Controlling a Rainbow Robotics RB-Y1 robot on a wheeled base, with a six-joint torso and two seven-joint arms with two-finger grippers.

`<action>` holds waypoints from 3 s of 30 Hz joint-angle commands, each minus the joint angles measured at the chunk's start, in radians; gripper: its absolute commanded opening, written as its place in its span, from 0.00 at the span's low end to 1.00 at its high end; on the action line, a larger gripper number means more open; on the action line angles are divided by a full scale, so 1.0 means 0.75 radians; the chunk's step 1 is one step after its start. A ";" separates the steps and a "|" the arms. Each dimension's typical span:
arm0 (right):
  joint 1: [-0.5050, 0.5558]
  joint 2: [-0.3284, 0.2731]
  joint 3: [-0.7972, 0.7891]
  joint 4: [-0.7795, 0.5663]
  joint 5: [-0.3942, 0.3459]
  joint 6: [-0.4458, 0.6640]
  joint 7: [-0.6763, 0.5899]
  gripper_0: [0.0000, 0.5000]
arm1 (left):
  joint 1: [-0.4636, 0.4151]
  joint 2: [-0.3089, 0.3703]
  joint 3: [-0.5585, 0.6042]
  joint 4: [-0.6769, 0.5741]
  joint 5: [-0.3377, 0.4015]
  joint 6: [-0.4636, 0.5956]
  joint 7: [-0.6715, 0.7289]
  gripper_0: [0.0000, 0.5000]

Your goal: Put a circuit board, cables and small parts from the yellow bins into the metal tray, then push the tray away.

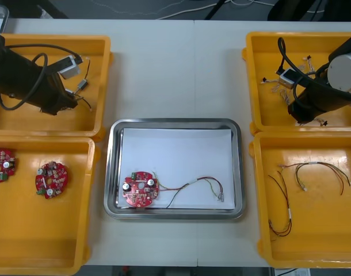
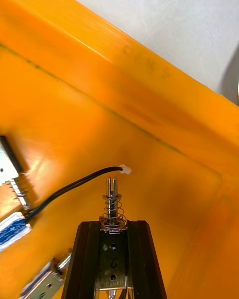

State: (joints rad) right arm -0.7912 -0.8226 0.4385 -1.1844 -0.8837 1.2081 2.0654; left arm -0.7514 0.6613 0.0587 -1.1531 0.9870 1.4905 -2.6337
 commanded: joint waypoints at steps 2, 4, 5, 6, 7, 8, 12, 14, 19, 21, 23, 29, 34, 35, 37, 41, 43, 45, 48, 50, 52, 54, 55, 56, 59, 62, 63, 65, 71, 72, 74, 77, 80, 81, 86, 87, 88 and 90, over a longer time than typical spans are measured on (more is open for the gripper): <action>-0.084 -0.008 -0.034 -0.096 0.031 0.105 0.069 0.00 | -0.121 0.071 0.085 -0.021 -0.011 0.060 -0.095 0.00; -0.095 -0.008 -0.069 -0.110 0.029 0.167 0.073 0.00 | -0.142 0.073 0.100 -0.023 -0.025 0.078 -0.095 0.00; -0.101 -0.008 -0.096 -0.125 0.029 0.207 0.075 0.00 | -0.152 0.075 0.112 -0.025 -0.031 0.093 -0.095 0.00; -0.101 -0.008 -0.108 -0.131 0.029 0.226 0.075 0.00 | -0.154 0.075 0.118 -0.027 -0.034 0.097 -0.095 0.00; -0.101 -0.008 -0.137 -0.153 0.031 0.259 0.075 0.00 | -0.160 0.078 0.130 -0.035 -0.038 0.107 -0.095 0.00; -0.101 -0.008 -0.161 -0.174 0.037 0.293 0.075 0.00 | -0.162 0.080 0.138 -0.054 -0.046 0.121 -0.095 0.00; -0.101 -0.020 -0.219 -0.233 0.045 0.381 0.065 0.00 | -0.162 0.096 0.141 -0.164 -0.081 0.172 -0.095 0.00; -0.101 -0.024 -0.259 -0.266 0.043 0.439 0.061 0.00 | -0.162 0.104 0.147 -0.228 -0.099 0.217 -0.095 0.00; -0.101 -0.022 -0.347 -0.321 0.041 0.549 0.044 0.00 | -0.160 0.104 0.186 -0.281 -0.124 0.310 -0.095 0.00; -0.101 -0.024 -0.386 -0.352 0.043 0.612 0.032 0.00 | -0.160 0.106 0.198 -0.309 -0.140 0.350 -0.095 0.00; -0.101 -0.022 -0.407 -0.366 0.043 0.645 0.016 0.00 | -0.160 0.104 0.200 -0.332 -0.154 0.375 -0.095 0.00; -0.101 -0.022 -0.476 -0.493 0.045 0.821 -0.154 0.00 | -0.080 0.102 0.210 -0.510 -0.175 0.451 -0.008 0.00; -0.099 0.003 -0.517 -0.648 0.072 0.949 -0.367 0.00 | 0.016 0.088 0.210 -0.706 -0.175 0.489 0.243 0.00; -0.097 0.013 -0.527 -0.673 0.076 0.949 -0.412 0.00 | 0.032 0.086 0.210 -0.733 -0.173 0.502 0.296 0.00; -0.090 0.031 -0.552 -0.707 0.082 0.949 -0.490 0.00 | 0.065 0.073 0.210 -0.792 -0.171 0.514 0.384 0.00; -0.084 0.054 -0.579 -0.746 0.082 0.949 -0.602 0.00 | 0.128 0.063 0.208 -0.896 -0.179 0.516 0.519 0.00; -0.080 0.064 -0.591 -0.769 0.078 0.949 -0.690 0.00 | 0.173 0.059 0.186 -0.962 -0.177 0.516 0.648 0.00; -0.072 0.066 -0.591 -0.781 0.076 0.949 -0.743 0.00 | 0.204 0.057 0.159 -1.007 -0.181 0.516 0.755 0.00; -0.052 0.072 -0.591 -0.818 0.088 0.949 -0.792 0.00 | 0.231 0.055 0.118 -1.066 -0.185 0.516 0.910 0.00; -0.031 0.076 -0.591 -0.855 0.094 0.949 -0.819 0.00 | 0.245 0.051 0.087 -1.101 -0.193 0.516 1.012 0.00; -0.002 0.078 -0.591 -0.898 0.102 0.949 -0.831 0.00 | 0.249 0.043 0.048 -1.132 -0.203 0.516 1.113 0.00; 0.022 0.084 -0.591 -0.932 0.107 0.949 -0.837 0.00 | 0.251 0.039 0.010 -1.148 -0.220 0.516 1.194 0.00; 0.028 0.086 -0.591 -0.941 0.107 0.949 -0.839 0.00 | 0.251 0.039 -0.003 -1.156 -0.226 0.516 1.221 0.00; 0.049 0.091 -0.591 -0.965 0.107 0.949 -0.846 0.00 | 0.249 0.035 -0.042 -1.171 -0.248 0.516 1.301 0.00; 0.096 0.105 -0.599 -1.018 0.113 0.949 -0.860 0.00 | 0.235 0.030 -0.138 -1.189 -0.306 0.516 1.470 0.00; 0.139 0.117 -0.601 -1.072 0.115 0.949 -0.876 0.00 | 0.214 0.018 -0.215 -1.189 -0.357 0.520 1.589 0.00; 0.147 0.117 -0.599 -1.084 0.113 0.949 -0.880 0.00 | 0.208 0.016 -0.226 -1.189 -0.367 0.526 1.605 0.00; 0.175 0.119 -0.601 -1.117 0.107 0.949 -0.923 0.00 | 0.186 -0.002 -0.258 -1.187 -0.389 0.555 1.659 0.00; 0.216 0.121 -0.599 -1.178 0.088 0.949 -0.974 0.00 | 0.126 -0.076 -0.318 -1.185 -0.439 0.572 1.800 0.00; 0.214 0.121 -0.601 -1.180 0.084 0.949 -0.970 0.00 | 0.116 -0.086 -0.334 -1.183 -0.445 0.572 1.820 0.00; 0.216 0.121 -0.599 -1.178 0.080 0.949 -0.968 0.00 | 0.102 -0.100 -0.356 -1.175 -0.457 0.572 1.851 0.00; 0.216 0.121 -0.599 -1.178 0.080 0.949 -0.968 0.00 | 0.081 -0.119 -0.383 -1.164 -0.471 0.572 1.888 0.00; 0.216 0.121 -0.599 -1.178 0.080 0.949 -0.968 0.00 | 0.059 -0.150 -0.424 -1.146 -0.500 0.572 1.924 0.00; 0.216 0.121 -0.599 -1.178 0.080 0.949 -0.968 0.00 | 0.053 -0.158 -0.432 -1.136 -0.506 0.572 1.933 0.00; 0.216 0.121 -0.599 -1.178 0.080 0.949 -0.968 0.00 | 0.036 -0.180 -0.469 -1.097 -0.510 0.572 1.994 0.00; 0.216 0.121 -0.599 -1.178 0.080 0.949 -0.968 0.00 | 0.032 -0.182 -0.502 -1.087 -0.512 0.567 2.037 0.00; 0.216 0.121 -0.599 -1.178 0.080 0.949 -0.968 0.00 | 0.032 -0.182 -0.512 -1.081 -0.512 0.559 2.049 0.00; 0.216 0.121 -0.599 -1.178 0.080 0.949 -0.968 0.00 | 0.032 -0.184 -0.545 -1.068 -0.516 0.520 2.094 0.00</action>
State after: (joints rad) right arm -0.6319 -0.7424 0.0225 -2.0384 -0.8147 1.9164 1.3530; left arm -0.6830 0.5409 -0.3000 -1.9599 0.6137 1.9090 -1.2258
